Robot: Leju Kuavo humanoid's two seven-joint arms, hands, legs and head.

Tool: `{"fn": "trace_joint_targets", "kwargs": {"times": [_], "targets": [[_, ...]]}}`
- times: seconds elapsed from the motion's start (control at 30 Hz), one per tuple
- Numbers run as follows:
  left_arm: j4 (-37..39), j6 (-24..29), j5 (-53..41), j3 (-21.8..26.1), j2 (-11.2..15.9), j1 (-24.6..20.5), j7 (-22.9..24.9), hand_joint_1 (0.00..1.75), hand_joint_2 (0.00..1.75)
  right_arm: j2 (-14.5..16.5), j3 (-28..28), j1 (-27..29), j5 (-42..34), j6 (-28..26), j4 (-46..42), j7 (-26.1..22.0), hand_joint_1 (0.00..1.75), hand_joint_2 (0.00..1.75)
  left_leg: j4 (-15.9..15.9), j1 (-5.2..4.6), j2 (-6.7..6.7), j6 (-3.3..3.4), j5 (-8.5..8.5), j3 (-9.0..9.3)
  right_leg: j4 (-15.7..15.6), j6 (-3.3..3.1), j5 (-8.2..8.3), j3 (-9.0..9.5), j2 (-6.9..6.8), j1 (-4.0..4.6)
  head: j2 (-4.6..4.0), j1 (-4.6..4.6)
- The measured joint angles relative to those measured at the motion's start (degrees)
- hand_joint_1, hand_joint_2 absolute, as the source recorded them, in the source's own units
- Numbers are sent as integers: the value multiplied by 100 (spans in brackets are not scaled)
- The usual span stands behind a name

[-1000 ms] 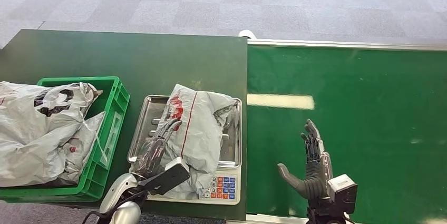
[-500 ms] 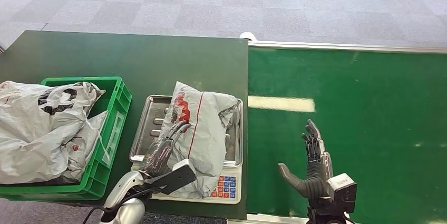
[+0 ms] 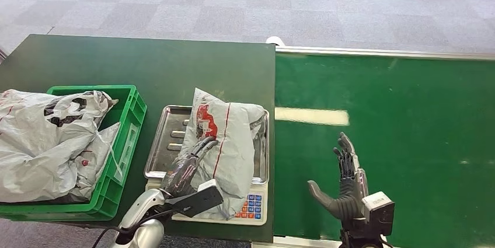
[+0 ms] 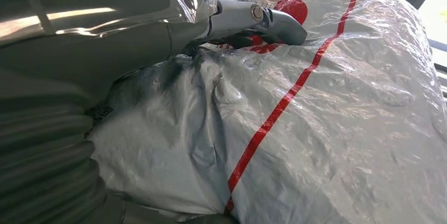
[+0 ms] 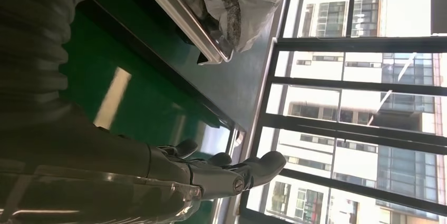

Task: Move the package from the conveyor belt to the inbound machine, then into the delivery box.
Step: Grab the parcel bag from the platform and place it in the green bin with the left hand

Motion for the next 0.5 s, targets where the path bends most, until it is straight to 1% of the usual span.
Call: {"fn": "trace_joint_targets", "kwargs": {"times": [0.5], "targets": [[16, -5, 0, -28, 5, -10, 0, 21, 175, 5, -1, 0, 0, 0, 0, 0, 0, 175, 0, 0, 0, 0, 1, 7, 0, 0, 0, 2, 0, 0, 0, -1]]}}
